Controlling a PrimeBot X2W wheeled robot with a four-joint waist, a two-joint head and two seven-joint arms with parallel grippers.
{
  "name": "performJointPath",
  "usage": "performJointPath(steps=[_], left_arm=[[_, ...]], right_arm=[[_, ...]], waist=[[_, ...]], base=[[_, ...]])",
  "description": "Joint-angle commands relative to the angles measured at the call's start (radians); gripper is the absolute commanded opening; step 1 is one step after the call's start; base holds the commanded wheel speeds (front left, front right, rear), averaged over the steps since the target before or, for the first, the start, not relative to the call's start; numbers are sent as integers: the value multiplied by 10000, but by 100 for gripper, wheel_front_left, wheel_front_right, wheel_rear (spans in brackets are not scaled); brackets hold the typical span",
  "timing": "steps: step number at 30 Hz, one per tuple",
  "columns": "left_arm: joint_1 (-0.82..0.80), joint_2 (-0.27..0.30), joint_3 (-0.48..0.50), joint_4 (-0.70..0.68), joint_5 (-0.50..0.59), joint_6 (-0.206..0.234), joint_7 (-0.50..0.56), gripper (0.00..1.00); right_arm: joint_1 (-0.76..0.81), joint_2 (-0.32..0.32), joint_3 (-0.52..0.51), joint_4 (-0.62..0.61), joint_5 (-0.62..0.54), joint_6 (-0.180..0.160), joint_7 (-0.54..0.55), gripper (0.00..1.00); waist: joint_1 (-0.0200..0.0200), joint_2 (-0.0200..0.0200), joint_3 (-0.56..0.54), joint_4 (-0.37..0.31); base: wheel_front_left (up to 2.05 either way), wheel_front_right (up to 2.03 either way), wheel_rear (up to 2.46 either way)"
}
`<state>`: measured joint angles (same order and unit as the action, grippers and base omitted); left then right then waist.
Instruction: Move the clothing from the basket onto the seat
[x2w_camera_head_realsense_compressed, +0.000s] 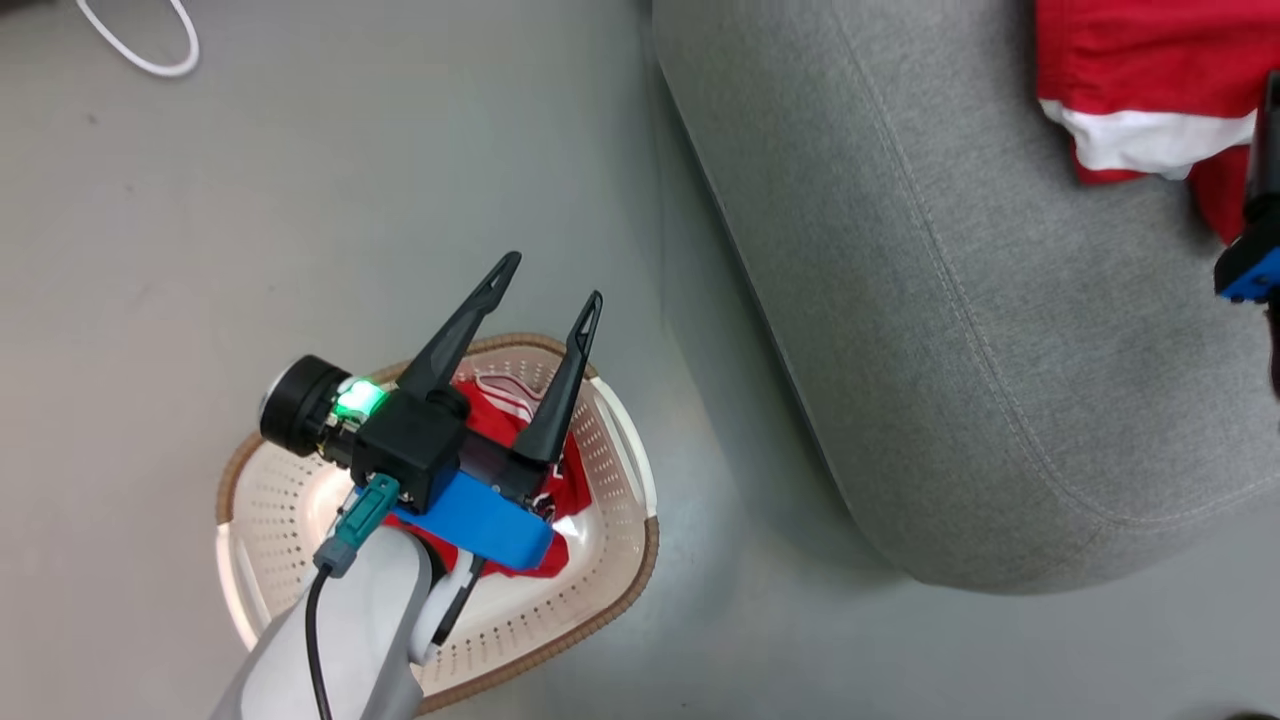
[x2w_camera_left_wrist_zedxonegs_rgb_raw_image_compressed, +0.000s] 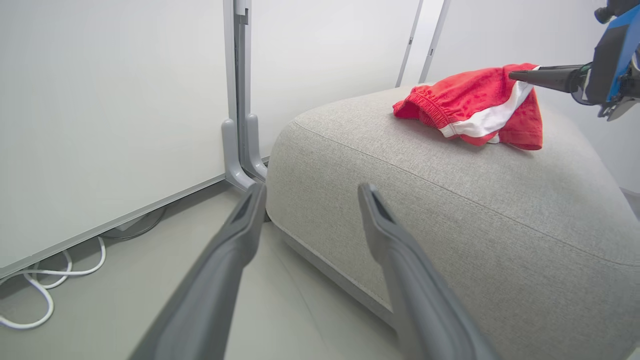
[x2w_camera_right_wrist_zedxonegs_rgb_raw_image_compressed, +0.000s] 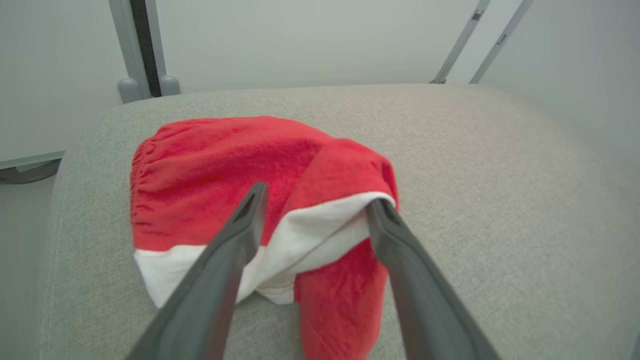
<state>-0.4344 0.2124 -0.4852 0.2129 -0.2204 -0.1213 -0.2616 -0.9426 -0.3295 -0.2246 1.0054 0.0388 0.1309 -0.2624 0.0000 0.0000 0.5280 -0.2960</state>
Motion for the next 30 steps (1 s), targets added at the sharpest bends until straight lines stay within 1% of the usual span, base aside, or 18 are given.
performJointPath(steps=[1,10,13,17,20,25,28,30], left_arm=[[129,-62,84,48,-56,-46,-46,100],[1102,-787,410,487,-164,-72,-47,100],[1429,-1009,498,579,-175,-87,-49,100],[1836,-1229,748,680,-292,-91,-49,100],[2109,-1377,1005,783,-375,-97,-48,100],[2600,-1493,1434,976,-412,-91,-42,100],[2845,-1533,1727,1124,-479,-82,-41,100],[3037,-1573,1992,1273,-503,-52,-41,100]], right_arm=[[240,14,81,-87,-13,-3,-35,100],[1692,65,406,-646,27,-3,-36,100],[2299,92,550,-1013,2,-1,-36,100],[3202,105,651,-1931,68,-3,-34,100],[3868,247,663,-2708,267,-1,-34,100],[4861,631,799,-3803,517,-1,23,100],[5427,867,933,-4485,397,-1,137,100],[6048,1121,1060,-5230,256,-1,339,100]], waist=[[0,0,-463,134],[0,0,-2057,652],[0,0,-2551,890],[0,0,-3141,1257],[0,0,-3521,1478],[0,0,-4113,1699],[0,0,-4440,1872],[0,0,-4721,2091]], base=[[0,0,0],[0,0,0],[0,0,0],[0,0,0],[0,0,0],[0,0,0],[0,0,0],[0,0,0]])
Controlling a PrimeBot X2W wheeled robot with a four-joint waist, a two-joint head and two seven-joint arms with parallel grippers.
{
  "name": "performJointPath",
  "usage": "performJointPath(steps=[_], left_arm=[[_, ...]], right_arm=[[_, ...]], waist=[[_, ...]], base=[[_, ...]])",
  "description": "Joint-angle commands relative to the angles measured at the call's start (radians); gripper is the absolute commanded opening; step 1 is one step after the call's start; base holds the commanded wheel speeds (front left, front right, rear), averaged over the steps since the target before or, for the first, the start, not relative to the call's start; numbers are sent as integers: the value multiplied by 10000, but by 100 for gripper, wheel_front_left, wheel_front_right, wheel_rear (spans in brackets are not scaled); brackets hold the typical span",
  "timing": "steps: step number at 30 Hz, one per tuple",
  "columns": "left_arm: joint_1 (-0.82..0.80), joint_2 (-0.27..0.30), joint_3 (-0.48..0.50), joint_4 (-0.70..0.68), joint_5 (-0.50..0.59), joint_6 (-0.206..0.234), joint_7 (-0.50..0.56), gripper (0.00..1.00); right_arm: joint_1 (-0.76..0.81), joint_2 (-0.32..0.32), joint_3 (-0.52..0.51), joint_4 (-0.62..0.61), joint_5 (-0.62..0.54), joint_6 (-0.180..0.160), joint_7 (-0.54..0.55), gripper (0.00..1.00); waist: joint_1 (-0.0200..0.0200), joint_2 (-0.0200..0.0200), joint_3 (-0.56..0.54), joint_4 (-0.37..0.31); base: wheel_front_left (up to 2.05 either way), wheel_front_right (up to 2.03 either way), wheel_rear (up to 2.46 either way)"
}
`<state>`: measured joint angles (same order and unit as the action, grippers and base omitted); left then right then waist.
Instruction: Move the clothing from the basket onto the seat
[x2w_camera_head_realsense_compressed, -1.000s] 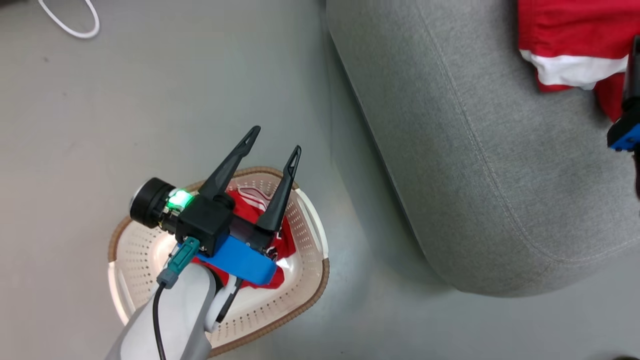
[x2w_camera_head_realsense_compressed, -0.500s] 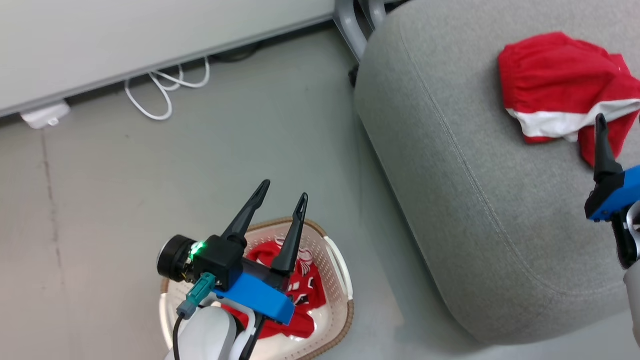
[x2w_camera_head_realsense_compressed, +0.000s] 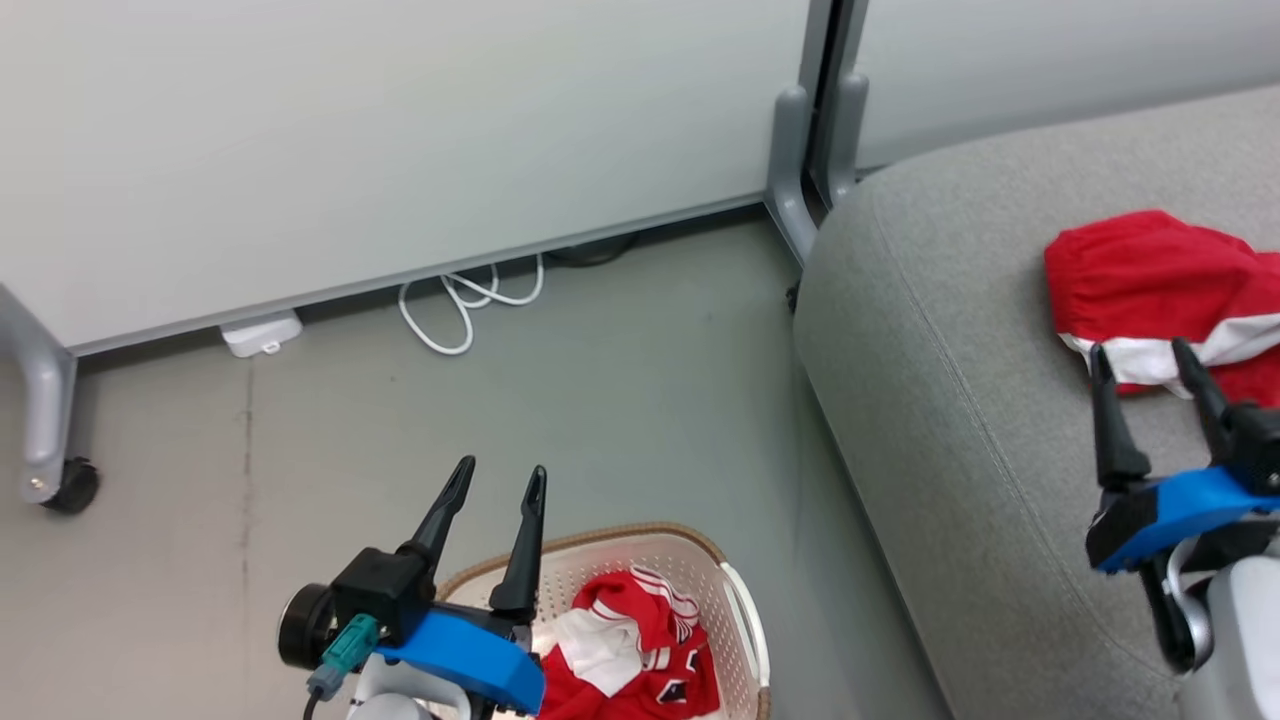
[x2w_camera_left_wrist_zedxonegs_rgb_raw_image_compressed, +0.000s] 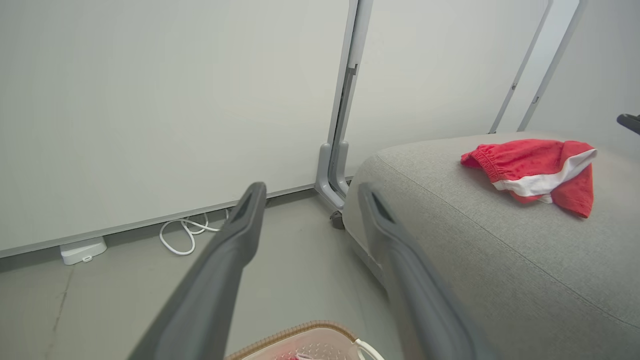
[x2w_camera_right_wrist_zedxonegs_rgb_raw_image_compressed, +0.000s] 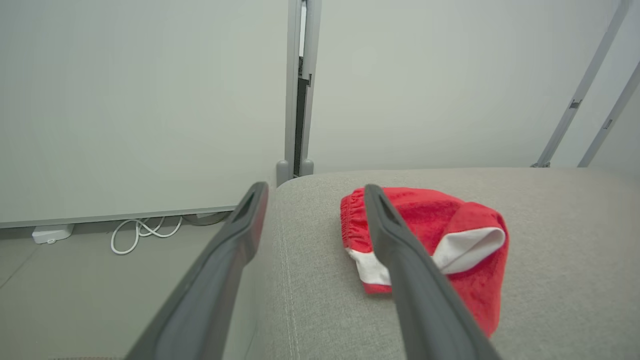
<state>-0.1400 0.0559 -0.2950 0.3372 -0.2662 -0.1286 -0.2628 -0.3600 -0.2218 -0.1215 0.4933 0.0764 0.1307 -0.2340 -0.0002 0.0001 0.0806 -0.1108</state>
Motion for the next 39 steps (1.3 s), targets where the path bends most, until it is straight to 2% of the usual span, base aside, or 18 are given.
performJointPath(steps=[1,12,20,39], left_arm=[[135,-13,195,74,-52,32,-31,100],[286,-47,1099,539,112,86,-28,100],[381,-50,1614,809,287,58,-30,100],[585,-54,2052,801,462,-22,-30,100]], right_arm=[[423,132,51,-361,-168,1,119,100],[2182,920,350,-2133,-599,1,652,100],[2924,1369,470,-2828,-479,1,827,100],[3506,1714,490,-3316,-342,1,928,100]], waist=[[2,-1,-315,311],[2,-1,-806,1269],[2,-1,-992,1724],[2,-1,-995,1597]], base=[[0,0,0],[0,0,0],[0,0,0],[0,0,0]])
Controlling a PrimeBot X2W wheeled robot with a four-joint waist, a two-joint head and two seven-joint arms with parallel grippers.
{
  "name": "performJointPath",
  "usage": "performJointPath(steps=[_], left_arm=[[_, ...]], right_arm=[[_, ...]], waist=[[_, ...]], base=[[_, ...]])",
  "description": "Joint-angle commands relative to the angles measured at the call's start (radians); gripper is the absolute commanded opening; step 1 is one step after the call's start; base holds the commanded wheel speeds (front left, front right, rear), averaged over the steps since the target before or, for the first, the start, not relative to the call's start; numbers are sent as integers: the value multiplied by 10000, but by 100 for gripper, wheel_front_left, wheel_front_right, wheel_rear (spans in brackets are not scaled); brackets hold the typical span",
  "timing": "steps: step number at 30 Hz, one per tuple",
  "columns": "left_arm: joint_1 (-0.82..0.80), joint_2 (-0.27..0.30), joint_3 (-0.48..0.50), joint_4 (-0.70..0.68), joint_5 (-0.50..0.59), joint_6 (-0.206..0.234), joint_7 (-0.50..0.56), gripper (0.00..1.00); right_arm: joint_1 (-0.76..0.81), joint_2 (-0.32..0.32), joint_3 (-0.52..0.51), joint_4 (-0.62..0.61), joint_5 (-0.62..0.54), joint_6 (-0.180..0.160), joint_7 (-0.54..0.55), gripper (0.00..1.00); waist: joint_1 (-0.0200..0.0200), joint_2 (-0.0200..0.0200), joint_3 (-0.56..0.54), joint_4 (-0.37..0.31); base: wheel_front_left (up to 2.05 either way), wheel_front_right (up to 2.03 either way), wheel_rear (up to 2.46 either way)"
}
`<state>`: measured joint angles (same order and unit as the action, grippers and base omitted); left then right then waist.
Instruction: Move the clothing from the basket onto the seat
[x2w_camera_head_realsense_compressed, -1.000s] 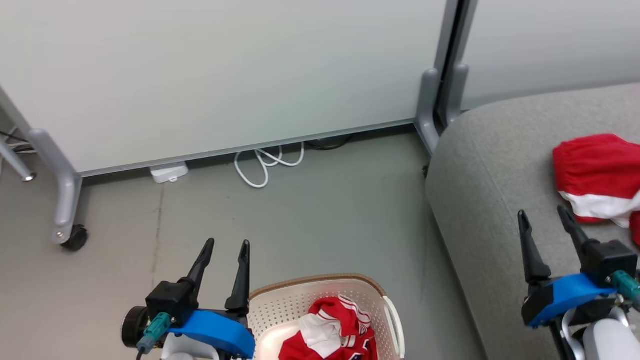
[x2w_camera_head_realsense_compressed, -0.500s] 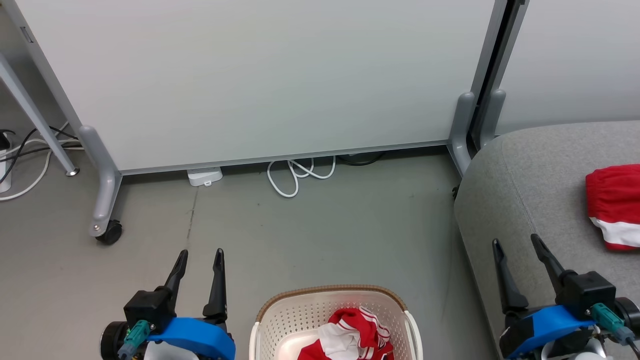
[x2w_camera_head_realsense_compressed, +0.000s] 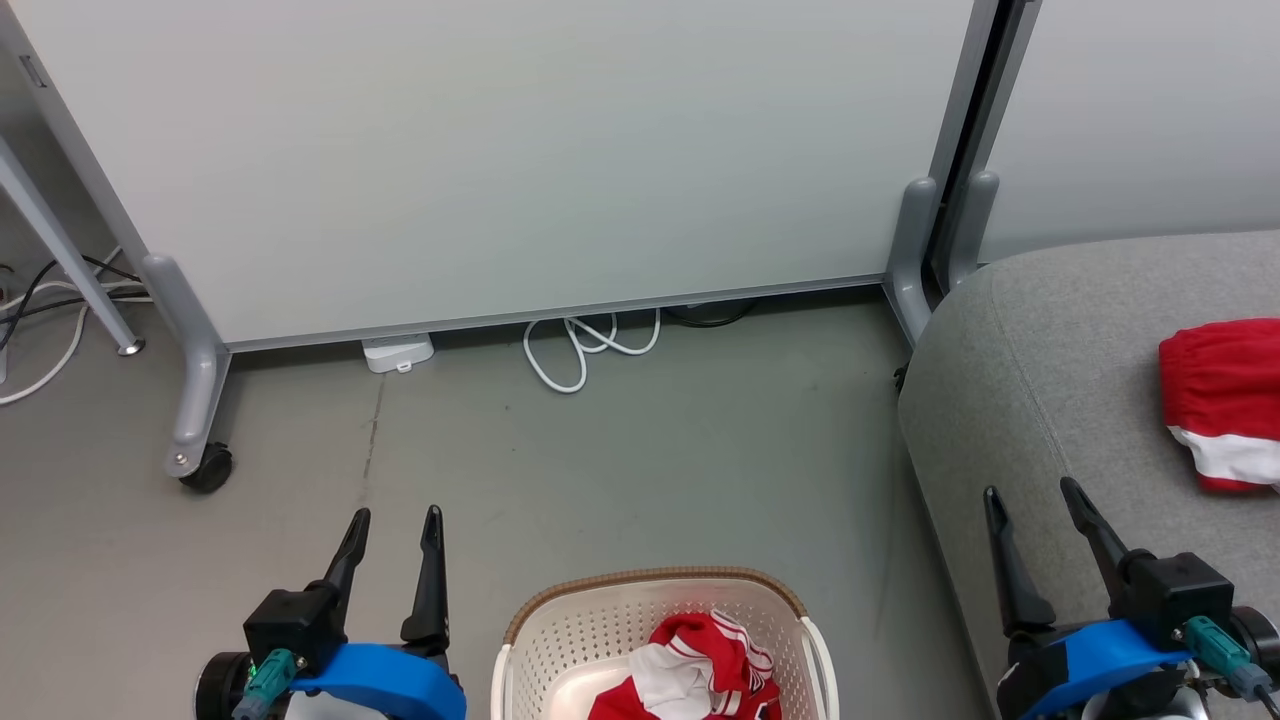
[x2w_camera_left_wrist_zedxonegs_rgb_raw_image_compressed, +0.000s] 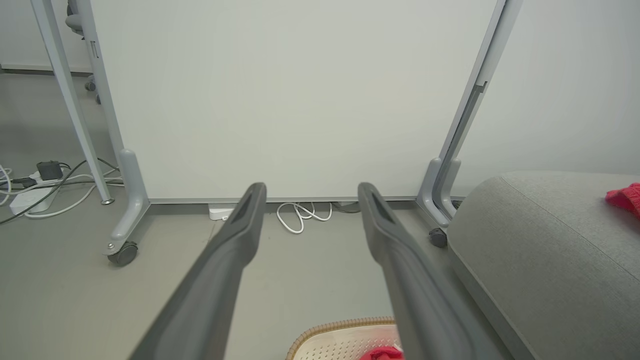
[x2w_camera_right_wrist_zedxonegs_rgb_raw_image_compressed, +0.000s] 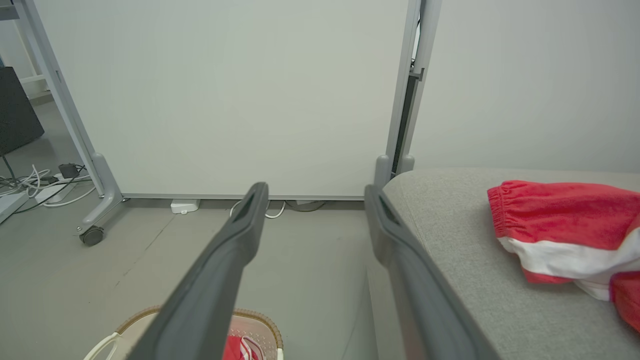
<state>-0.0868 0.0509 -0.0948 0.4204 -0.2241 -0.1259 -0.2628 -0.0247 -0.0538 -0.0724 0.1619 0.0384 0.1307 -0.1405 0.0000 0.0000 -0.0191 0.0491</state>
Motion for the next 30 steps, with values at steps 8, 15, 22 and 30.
performJointPath(steps=[8,15,22,30], left_arm=[[65,-6,10,-46,-26,-38,-30,100],[35,-7,-45,-32,-87,-43,-30,100],[-39,-7,-98,-19,-113,-45,-30,100],[-220,-8,-215,60,-113,-47,-28,100]], right_arm=[[72,42,127,61,75,1,-11,100],[30,43,214,117,143,1,-4,100],[-94,43,311,94,187,1,17,100],[-262,40,519,-47,219,1,5,100]], waist=[[0,0,58,-85],[0,0,92,-174],[0,0,198,-286],[0,0,677,-586]], base=[[0,0,0],[0,0,0],[0,0,0],[0,0,0]])
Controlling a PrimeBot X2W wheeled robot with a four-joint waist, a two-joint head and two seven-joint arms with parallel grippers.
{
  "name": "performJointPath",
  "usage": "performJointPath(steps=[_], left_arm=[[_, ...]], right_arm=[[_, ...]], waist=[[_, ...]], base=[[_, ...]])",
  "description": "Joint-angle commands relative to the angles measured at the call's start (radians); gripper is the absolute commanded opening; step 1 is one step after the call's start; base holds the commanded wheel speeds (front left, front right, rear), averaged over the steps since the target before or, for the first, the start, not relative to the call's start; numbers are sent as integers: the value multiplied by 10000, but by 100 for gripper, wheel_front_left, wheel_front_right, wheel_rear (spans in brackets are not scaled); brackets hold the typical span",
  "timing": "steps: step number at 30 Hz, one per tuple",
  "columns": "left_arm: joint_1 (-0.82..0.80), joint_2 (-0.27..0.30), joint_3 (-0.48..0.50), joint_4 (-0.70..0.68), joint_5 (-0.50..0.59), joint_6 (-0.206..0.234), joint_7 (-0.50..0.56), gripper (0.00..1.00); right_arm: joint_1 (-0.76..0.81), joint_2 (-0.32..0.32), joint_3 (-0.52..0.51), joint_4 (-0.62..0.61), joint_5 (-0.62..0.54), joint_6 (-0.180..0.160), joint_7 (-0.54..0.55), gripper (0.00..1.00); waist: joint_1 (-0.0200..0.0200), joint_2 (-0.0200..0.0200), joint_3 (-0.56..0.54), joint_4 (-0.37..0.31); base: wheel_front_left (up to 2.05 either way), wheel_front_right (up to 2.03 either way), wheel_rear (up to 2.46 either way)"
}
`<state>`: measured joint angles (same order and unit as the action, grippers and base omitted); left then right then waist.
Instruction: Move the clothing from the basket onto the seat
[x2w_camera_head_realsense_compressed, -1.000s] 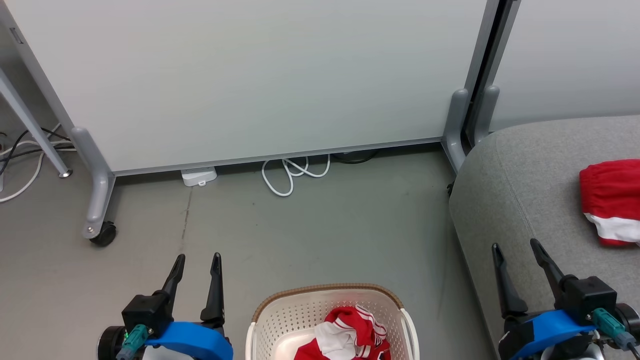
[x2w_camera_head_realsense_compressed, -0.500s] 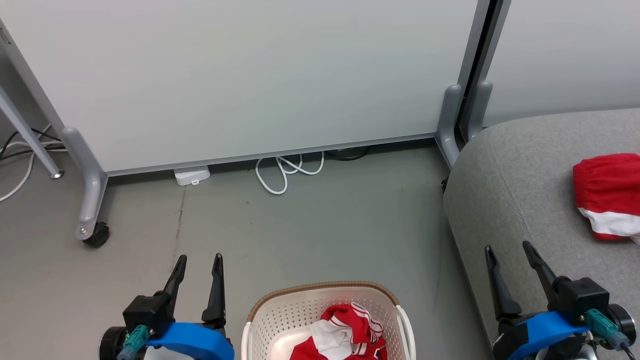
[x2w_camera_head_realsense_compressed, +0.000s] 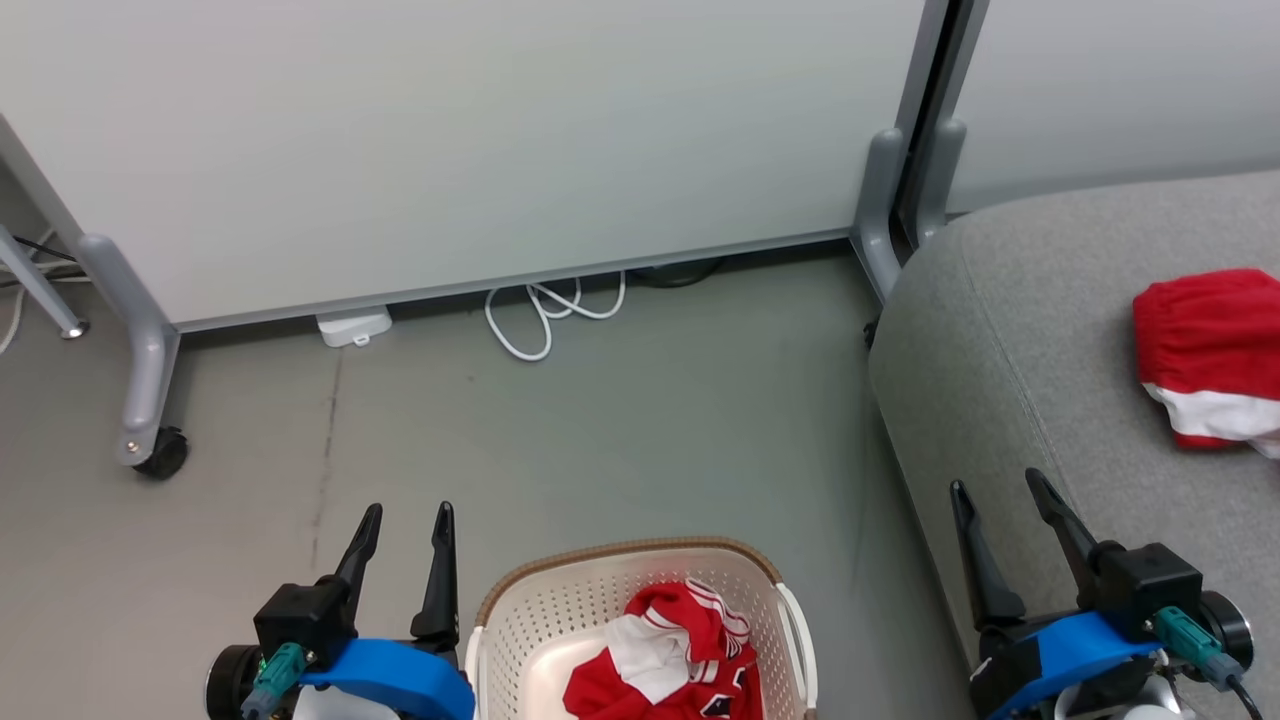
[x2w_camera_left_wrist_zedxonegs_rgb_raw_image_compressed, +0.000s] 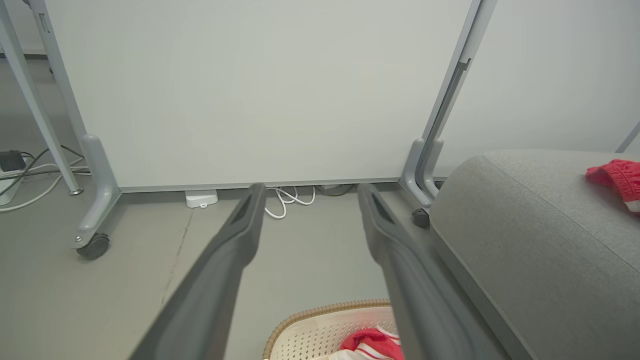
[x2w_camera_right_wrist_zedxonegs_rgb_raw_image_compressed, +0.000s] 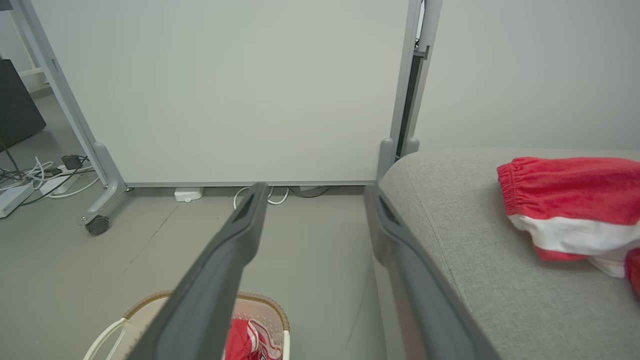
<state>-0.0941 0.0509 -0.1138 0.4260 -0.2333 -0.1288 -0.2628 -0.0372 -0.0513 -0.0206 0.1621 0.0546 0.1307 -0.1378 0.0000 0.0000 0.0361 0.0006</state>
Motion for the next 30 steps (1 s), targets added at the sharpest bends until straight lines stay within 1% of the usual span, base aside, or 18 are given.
performJointPath(steps=[1,6,14,20,24,29,30], left_arm=[[-181,-8,-32,15,-23,-18,-28,100],[-418,-6,-85,66,-63,-19,-28,100],[-991,-5,-132,418,-2,-18,-28,100],[-1506,4,-125,839,-2,-18,-30,100],[-1852,6,-230,1226,54,-18,-30,100],[-2371,82,-680,1938,96,-18,-30,100],[-2371,82,-680,1938,96,-18,-30,100]], right_arm=[[-173,16,56,-67,60,1,-17,100],[-474,13,382,-135,-10,1,-28,100],[-1088,12,1067,-116,104,1,-174,100],[-1423,13,1305,-188,98,1,-340,100],[-1575,13,1345,-281,152,1,-441,100],[-1794,15,1381,-411,231,1,-571,100],[-1794,15,1381,-411,231,1,-571,100]], waist=[[0,0,219,-166],[0,0,847,-642],[0,0,2105,-1736],[0,0,2927,-2399],[0,0,3474,-2660],[0,0,4173,-2832],[0,0,4173,-2832]], base=[[0,0,0],[0,0,0],[0,0,0],[0,0,0],[0,0,0],[0,0,0],[0,0,0]])
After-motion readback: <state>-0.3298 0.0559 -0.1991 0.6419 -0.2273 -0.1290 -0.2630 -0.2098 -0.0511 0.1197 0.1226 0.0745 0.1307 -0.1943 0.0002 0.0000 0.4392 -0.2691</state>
